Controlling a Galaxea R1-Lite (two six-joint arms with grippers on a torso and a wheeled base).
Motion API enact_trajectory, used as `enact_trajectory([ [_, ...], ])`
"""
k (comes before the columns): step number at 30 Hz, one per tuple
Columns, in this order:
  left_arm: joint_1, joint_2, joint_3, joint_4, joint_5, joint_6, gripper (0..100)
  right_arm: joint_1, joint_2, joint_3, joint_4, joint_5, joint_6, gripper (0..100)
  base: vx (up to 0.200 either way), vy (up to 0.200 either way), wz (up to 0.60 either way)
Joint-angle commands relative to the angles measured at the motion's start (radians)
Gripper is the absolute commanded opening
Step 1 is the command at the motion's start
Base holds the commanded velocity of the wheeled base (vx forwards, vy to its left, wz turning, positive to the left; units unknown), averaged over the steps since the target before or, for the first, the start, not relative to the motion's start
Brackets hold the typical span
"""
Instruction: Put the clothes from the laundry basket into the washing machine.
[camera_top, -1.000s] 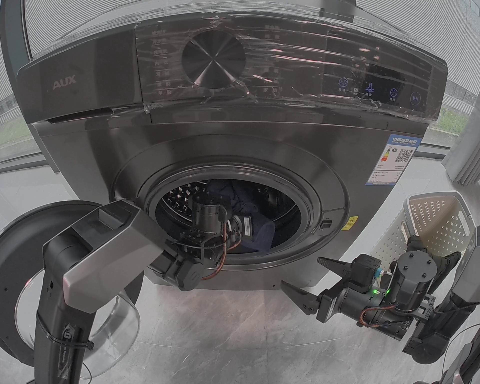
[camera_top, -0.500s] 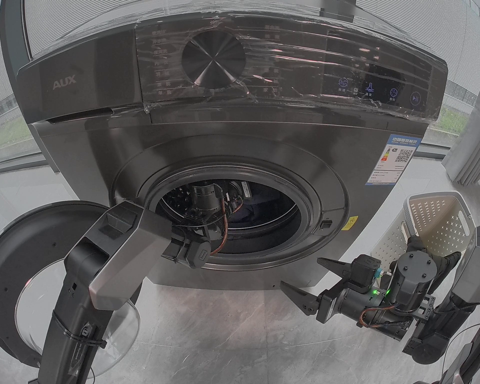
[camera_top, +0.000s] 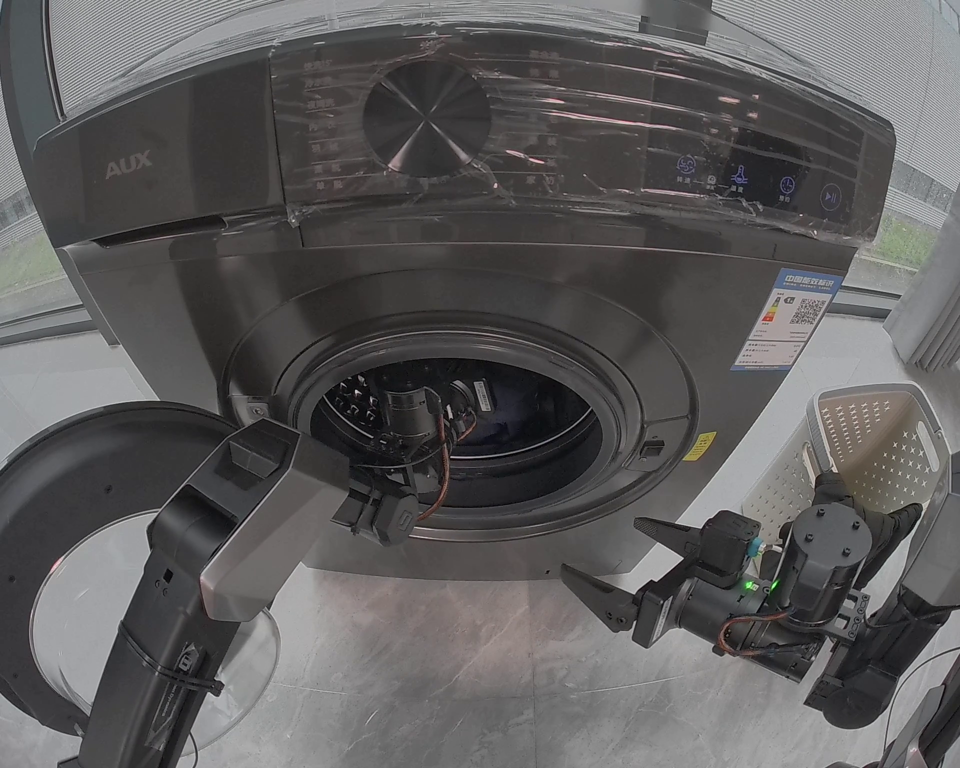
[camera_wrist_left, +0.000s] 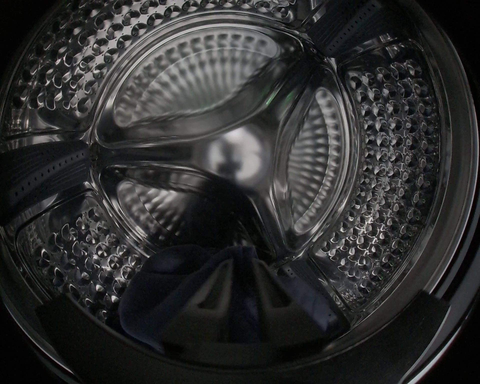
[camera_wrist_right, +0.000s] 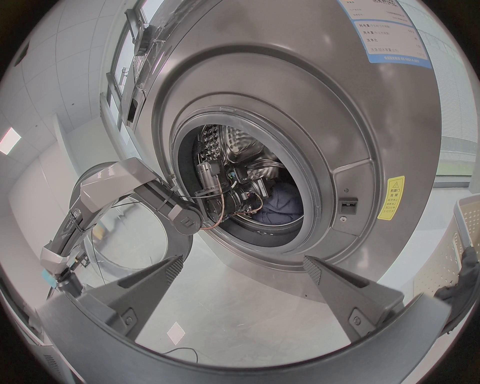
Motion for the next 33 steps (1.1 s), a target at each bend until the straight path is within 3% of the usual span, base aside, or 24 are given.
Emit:
enact_trajectory([
  [1,-0.012,-0.005,0.009,0.005,0.001,-0.004,100,-0.003,0.002,-0.002,0.0,0.0,-0.001,100,0.0,0.0,0.0],
  [13,-0.088,-0.19,0.352,0.025,0.001,0.006,100,-0.008,-0.009,-0.002,0.0,0.0,-0.002,100,0.0,0.0,0.0],
  [19,-0.11,-0.313,0.46,0.026,0.001,0.015,100,-0.008,-0.011,-0.003,0.0,0.0,-0.004,100,0.0,0.0,0.0],
  [26,-0.127,-0.384,0.48,0.026,0.0,0.02,100,-0.008,-0.009,-0.003,0.0,0.0,-0.004,100,0.0,0.0,0.0],
  [33,-0.19,-0.408,0.673,-0.01,-0.013,0.023,100,-0.009,-0.012,-0.003,0.0,0.0,-0.001,100,0.0,0.0,0.0],
])
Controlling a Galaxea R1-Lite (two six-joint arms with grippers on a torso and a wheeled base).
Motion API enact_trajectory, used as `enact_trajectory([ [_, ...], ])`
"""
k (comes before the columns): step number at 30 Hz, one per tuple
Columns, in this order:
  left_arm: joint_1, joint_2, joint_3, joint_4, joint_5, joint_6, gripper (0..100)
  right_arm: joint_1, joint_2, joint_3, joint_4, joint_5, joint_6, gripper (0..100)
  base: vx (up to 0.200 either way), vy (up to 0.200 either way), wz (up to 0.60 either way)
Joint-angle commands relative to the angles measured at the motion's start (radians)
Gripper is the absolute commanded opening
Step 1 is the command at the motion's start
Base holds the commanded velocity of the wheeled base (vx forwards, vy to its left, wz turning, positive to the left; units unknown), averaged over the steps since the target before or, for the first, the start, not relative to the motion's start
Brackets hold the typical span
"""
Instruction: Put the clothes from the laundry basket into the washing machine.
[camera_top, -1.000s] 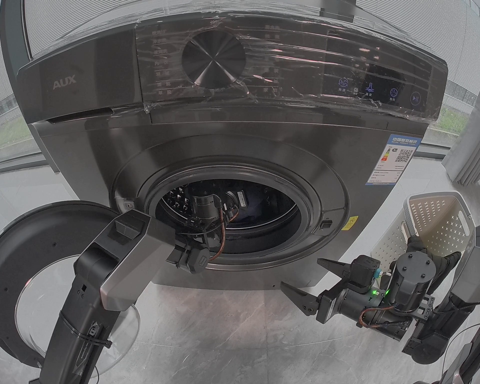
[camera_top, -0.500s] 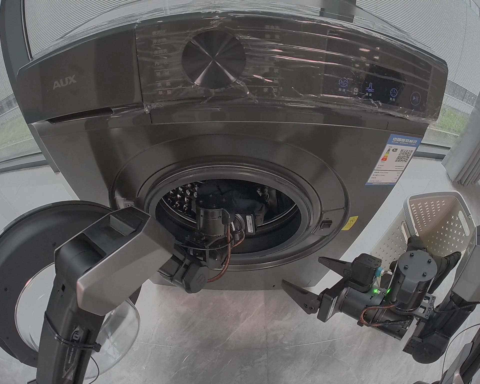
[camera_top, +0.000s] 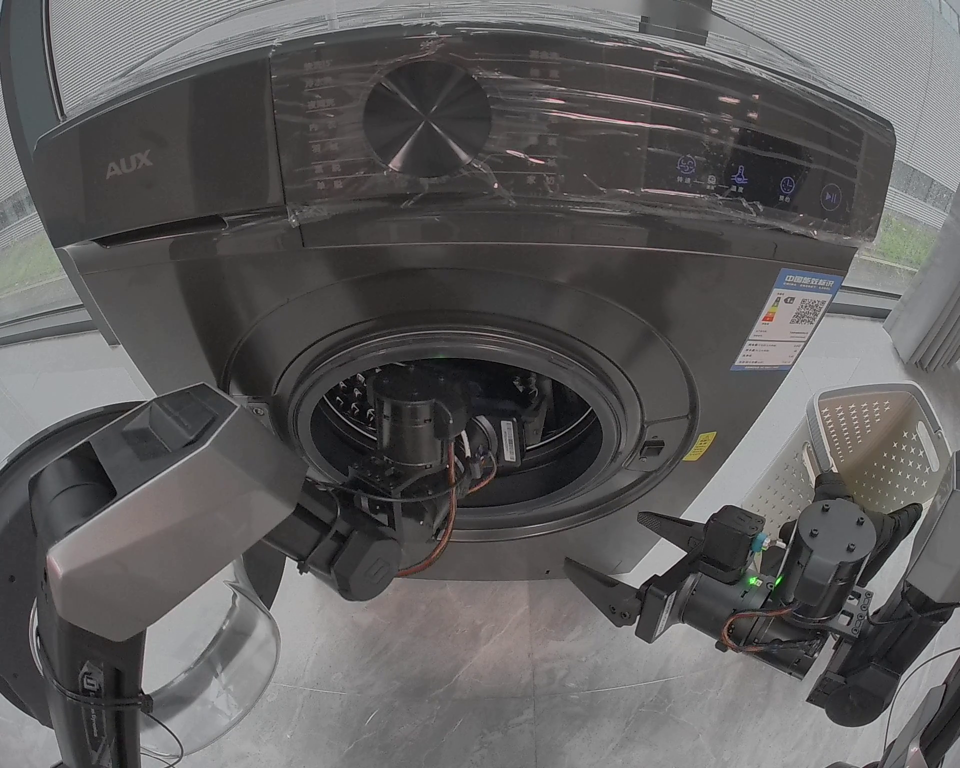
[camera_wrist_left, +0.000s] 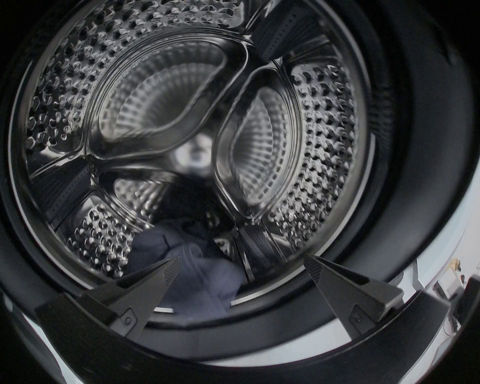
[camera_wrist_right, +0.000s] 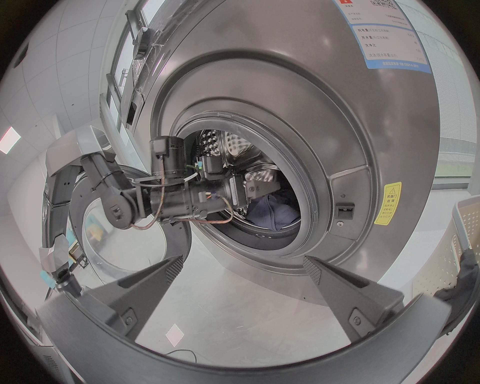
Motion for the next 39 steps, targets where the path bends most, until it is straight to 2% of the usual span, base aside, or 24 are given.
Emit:
enact_trajectory([
  [1,-0.057,-0.043,0.148,-0.03,-0.012,0.002,100,-0.001,-0.003,-0.001,-0.001,0.0,0.003,100,0.0,0.0,0.0],
  [12,-0.139,-0.066,0.289,-0.155,-0.012,-0.006,100,-0.002,-0.007,0.006,-0.008,-0.001,0.005,100,0.0,0.0,0.0],
  [15,-0.161,-0.17,0.391,-0.182,-0.012,-0.018,100,-0.002,-0.03,0.012,-0.021,-0.004,0.005,100,0.0,0.0,0.0],
  [18,-0.176,-0.291,0.489,-0.187,-0.01,-0.04,100,-0.002,-0.056,0.016,-0.021,-0.006,0.009,100,0.0,0.0,0.0],
  [20,-0.201,-0.409,0.59,-0.204,-0.01,-0.083,100,-0.001,-0.098,0.053,-0.022,-0.008,0.008,100,0.0,0.0,0.0],
  [22,-0.227,-0.475,0.653,-0.216,-0.01,-0.11,100,-0.001,-0.122,0.075,-0.021,-0.008,0.006,100,0.0,0.0,0.0],
  [23,-0.262,-0.572,0.753,-0.218,-0.01,-0.132,100,0.002,-0.156,0.099,-0.021,-0.011,0.006,100,0.0,0.0,0.0],
  [27,-0.296,-0.759,0.951,-0.214,-0.001,-0.133,100,-0.002,-0.248,0.142,-0.021,-0.02,0.008,100,0.0,0.0,0.0],
  [30,-0.282,-0.859,1.044,-0.213,-0.007,-0.124,100,-0.025,-0.317,0.177,-0.018,-0.034,0.008,100,0.0,0.0,0.0],
  [31,-0.261,-0.914,1.076,-0.208,-0.007,-0.101,100,-0.048,-0.363,0.205,-0.014,-0.052,0.006,100,0.0,0.0,0.0],
  [32,-0.261,-0.914,1.076,-0.208,-0.007,-0.101,100,-0.048,-0.363,0.205,-0.014,-0.052,0.006,100,0.0,0.0,0.0],
  [33,-0.202,-0.957,1.101,-0.202,-0.007,-0.061,100,-0.074,-0.406,0.237,-0.01,-0.061,0.006,100,0.0,0.0,0.0],
  [34,-0.168,-0.969,1.116,-0.199,-0.006,-0.034,100,-0.085,-0.425,0.254,-0.005,-0.063,0.006,100,0.0,0.0,0.0],
  [36,-0.132,-0.989,1.136,-0.202,-0.006,0.019,100,-0.099,-0.461,0.254,0.013,-0.066,0.012,100,0.0,0.0,0.0],
  [37,-0.127,-1.0,1.141,-0.204,-0.003,0.032,100,-0.105,-0.477,0.254,0.021,-0.066,0.012,100,0.0,0.0,0.0],
  [39,-0.132,-1.03,1.155,-0.196,0.001,0.04,100,-0.125,-0.517,0.254,0.041,-0.066,0.005,100,0.0,0.0,0.0],
])
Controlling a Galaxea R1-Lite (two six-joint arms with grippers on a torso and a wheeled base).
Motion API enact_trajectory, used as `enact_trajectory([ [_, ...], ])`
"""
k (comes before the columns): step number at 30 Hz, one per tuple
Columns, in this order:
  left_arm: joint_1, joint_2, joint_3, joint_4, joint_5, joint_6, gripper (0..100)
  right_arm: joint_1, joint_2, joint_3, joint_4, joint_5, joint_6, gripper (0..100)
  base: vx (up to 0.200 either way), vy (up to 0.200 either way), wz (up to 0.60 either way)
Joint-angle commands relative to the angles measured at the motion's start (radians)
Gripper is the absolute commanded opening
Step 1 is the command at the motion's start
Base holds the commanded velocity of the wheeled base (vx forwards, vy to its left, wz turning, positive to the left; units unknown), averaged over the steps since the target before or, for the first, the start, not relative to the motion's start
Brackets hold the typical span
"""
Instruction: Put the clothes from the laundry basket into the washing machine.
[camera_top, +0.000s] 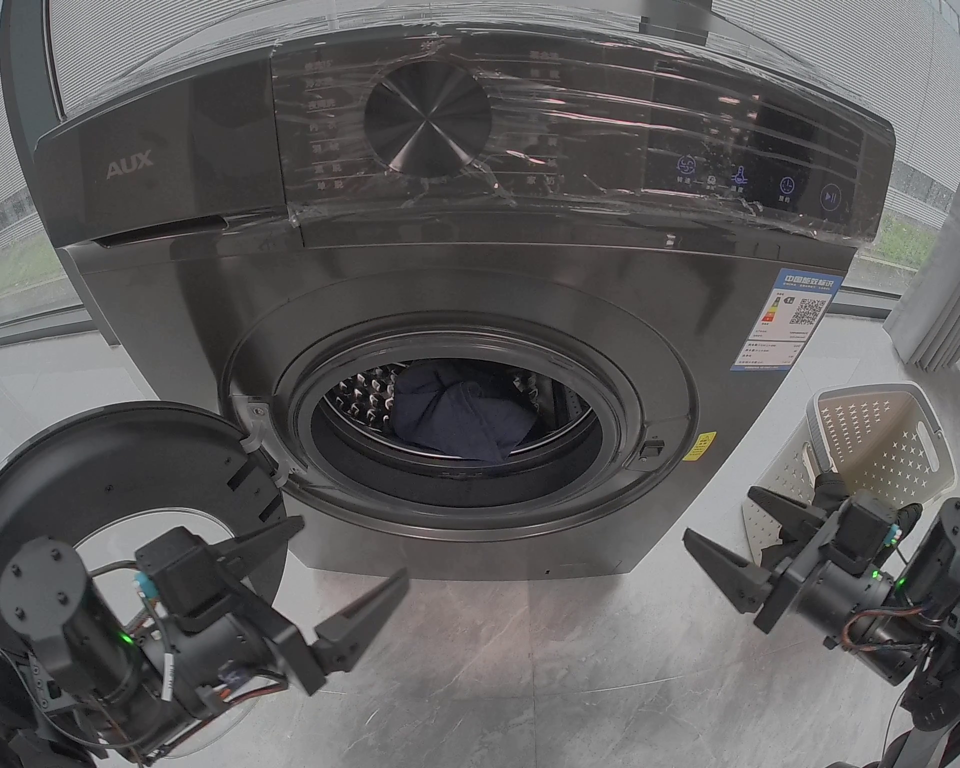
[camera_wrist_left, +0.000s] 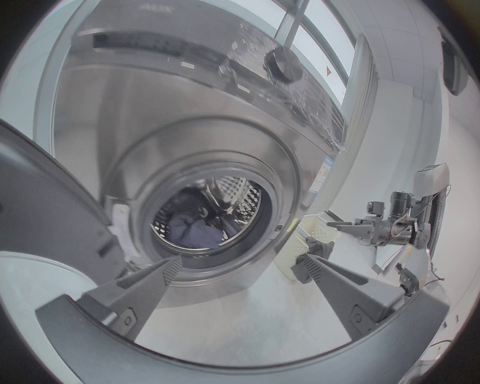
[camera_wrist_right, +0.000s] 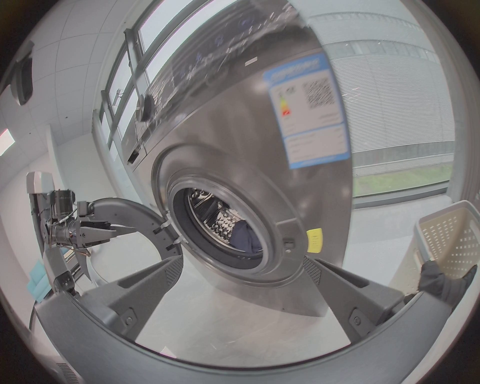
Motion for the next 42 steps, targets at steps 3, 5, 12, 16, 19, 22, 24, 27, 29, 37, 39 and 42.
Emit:
enact_trajectory([
  [3,0.055,-0.201,0.103,0.012,0.004,0.058,100,-0.075,-0.215,0.049,0.084,-0.012,-0.012,100,0.0,0.0,0.0],
  [5,0.06,-0.218,0.118,0.008,0.007,0.058,100,-0.076,-0.295,0.049,0.21,-0.014,-0.018,100,-0.2,0.0,0.0],
  [12,0.069,-0.339,0.146,0.092,0.007,0.09,100,-0.176,-0.538,0.049,0.638,-0.081,-0.015,100,-0.2,0.0,0.0],
  [16,0.103,-0.427,0.158,0.152,0.007,0.108,100,-0.214,-0.695,0.049,0.774,-0.084,-0.011,100,-0.2,0.0,0.0],
  [19,0.132,-0.519,0.158,0.223,0.003,0.114,100,-0.249,-0.828,0.049,0.899,-0.081,-0.021,100,-0.2,0.0,0.0],
  [22,0.16,-0.592,0.158,0.298,0.004,0.116,100,-0.283,-0.923,0.049,0.98,-0.08,-0.03,100,-0.2,0.0,0.0],
  [24,0.213,-0.701,0.158,0.416,-0.01,0.118,100,-0.329,-1.031,0.049,1.037,-0.075,-0.06,100,-0.2,0.0,0.0],
  [27,0.275,-0.832,0.158,0.559,-0.024,0.119,100,-0.371,-1.126,0.049,1.087,-0.058,-0.072,100,0.0,0.0,0.0],
  [29,0.334,-0.919,0.158,0.641,-0.048,0.119,100,-0.404,-1.181,0.047,1.11,-0.052,-0.086,100,0.0,0.0,0.0],
  [37,0.591,-1.25,0.158,0.951,-0.217,0.125,100,-0.518,-1.351,0.049,1.216,-0.046,-0.1,100,0.0,0.0,0.0],
  [39,0.647,-1.324,0.158,1.036,-0.255,0.128,100,-0.535,-1.411,0.049,1.258,-0.028,-0.1,100,0.0,0.0,0.0],
  [42,0.664,-1.339,0.158,1.103,-0.244,0.127,100,-0.547,-1.47,0.049,1.337,-0.017,-0.09,100,0.0,0.0,0.0],
])
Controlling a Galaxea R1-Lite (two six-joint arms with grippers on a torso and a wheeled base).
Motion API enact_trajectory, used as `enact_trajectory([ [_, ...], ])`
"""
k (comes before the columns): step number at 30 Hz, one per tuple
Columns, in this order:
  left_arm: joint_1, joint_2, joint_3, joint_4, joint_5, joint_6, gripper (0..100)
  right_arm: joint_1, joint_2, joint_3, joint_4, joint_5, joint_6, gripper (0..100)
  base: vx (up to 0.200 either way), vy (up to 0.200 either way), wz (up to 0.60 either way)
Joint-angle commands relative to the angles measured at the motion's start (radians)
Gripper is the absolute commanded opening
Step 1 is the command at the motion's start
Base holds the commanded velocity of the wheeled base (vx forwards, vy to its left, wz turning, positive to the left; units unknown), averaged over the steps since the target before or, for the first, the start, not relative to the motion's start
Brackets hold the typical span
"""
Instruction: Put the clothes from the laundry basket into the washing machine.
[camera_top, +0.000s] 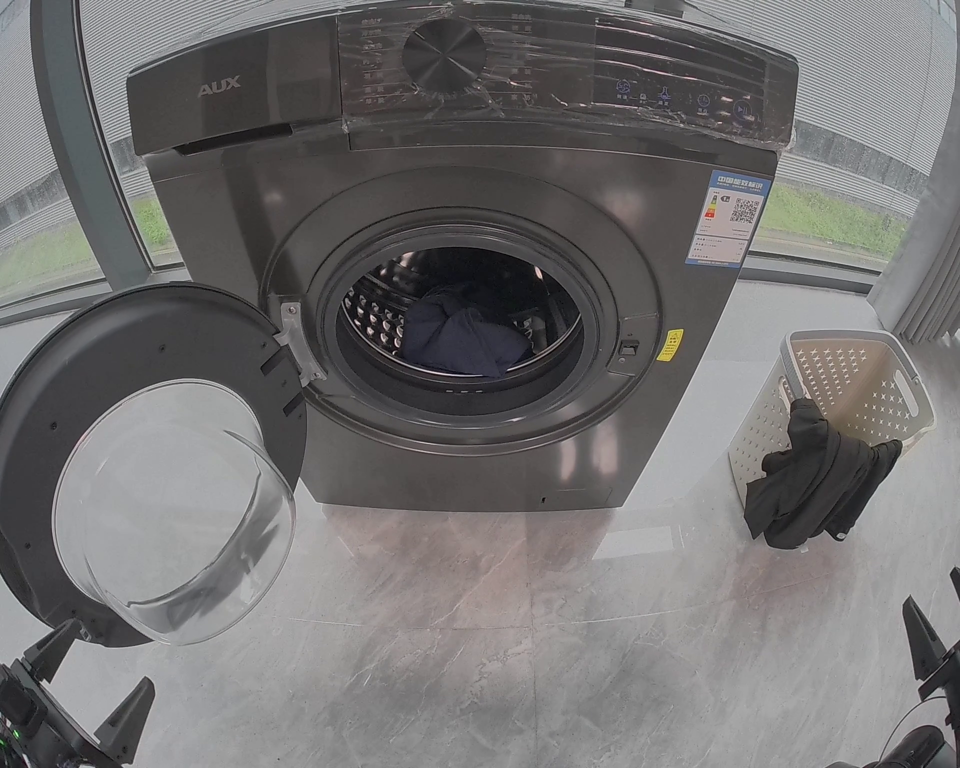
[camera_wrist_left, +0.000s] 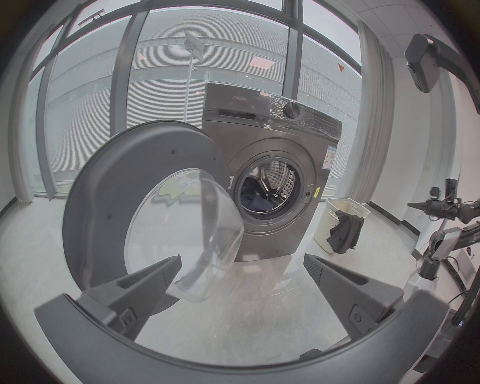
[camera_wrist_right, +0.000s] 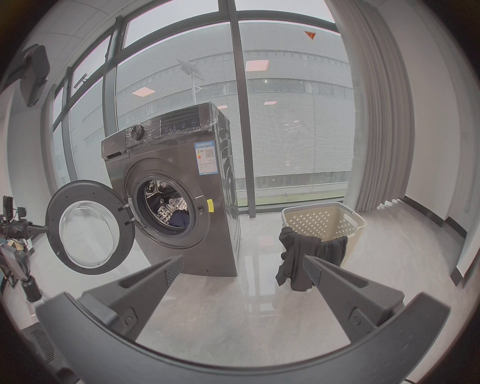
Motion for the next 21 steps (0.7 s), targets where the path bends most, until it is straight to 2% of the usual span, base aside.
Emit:
enact_trajectory([
  [1,0.121,-0.203,0.017,0.123,-0.017,-0.004,100,-0.073,-0.201,0.017,0.139,0.019,0.005,100,0.0,0.0,0.0],
  [3,0.122,-0.203,0.017,0.137,0.009,-0.005,100,-0.073,-0.2,0.017,0.154,0.009,0.009,100,0.0,0.0,0.0],
  [5,0.144,-0.202,0.017,0.147,0.015,-0.007,100,-0.073,-0.197,0.017,0.197,-0.011,0.005,100,0.0,0.0,0.0],
  [8,0.233,-0.211,0.017,0.15,0.016,0.021,100,-0.078,-0.197,0.017,0.226,-0.069,-0.018,100,0.0,0.0,0.0],
  [9,0.273,-0.232,0.017,0.154,-0.001,0.024,100,-0.085,-0.201,0.017,0.226,-0.087,-0.032,100,0.0,0.0,0.0],
  [10,0.3,-0.272,0.017,0.18,-0.014,0.052,100,-0.125,-0.213,0.017,0.228,-0.09,-0.052,100,0.0,-0.2,0.0],
  [12,0.293,-0.28,0.01,0.253,-0.034,0.064,100,-0.191,-0.275,0.017,0.228,-0.04,-0.106,100,0.0,-0.2,0.0],
  [14,0.28,-0.291,0.008,0.253,-0.036,0.058,100,-0.182,-0.295,0.017,0.229,0.032,-0.127,100,0.0,-0.2,0.0],
  [15,0.28,-0.292,0.008,0.252,-0.036,0.058,100,-0.182,-0.295,0.017,0.228,0.034,-0.127,100,0.0,-0.2,0.0],
  [18,0.28,-0.294,0.014,0.232,-0.037,0.059,100,-0.182,-0.295,0.017,0.246,0.063,-0.084,100,0.0,-0.2,0.0],
  [20,0.282,-0.294,0.016,0.232,-0.037,0.059,100,-0.182,-0.293,0.017,0.28,0.1,-0.04,100,0.0,-0.2,0.0],
  [21,0.282,-0.294,0.016,0.232,-0.037,0.059,100,-0.181,-0.295,0.017,0.292,0.106,-0.04,100,0.0,-0.2,0.0],
])
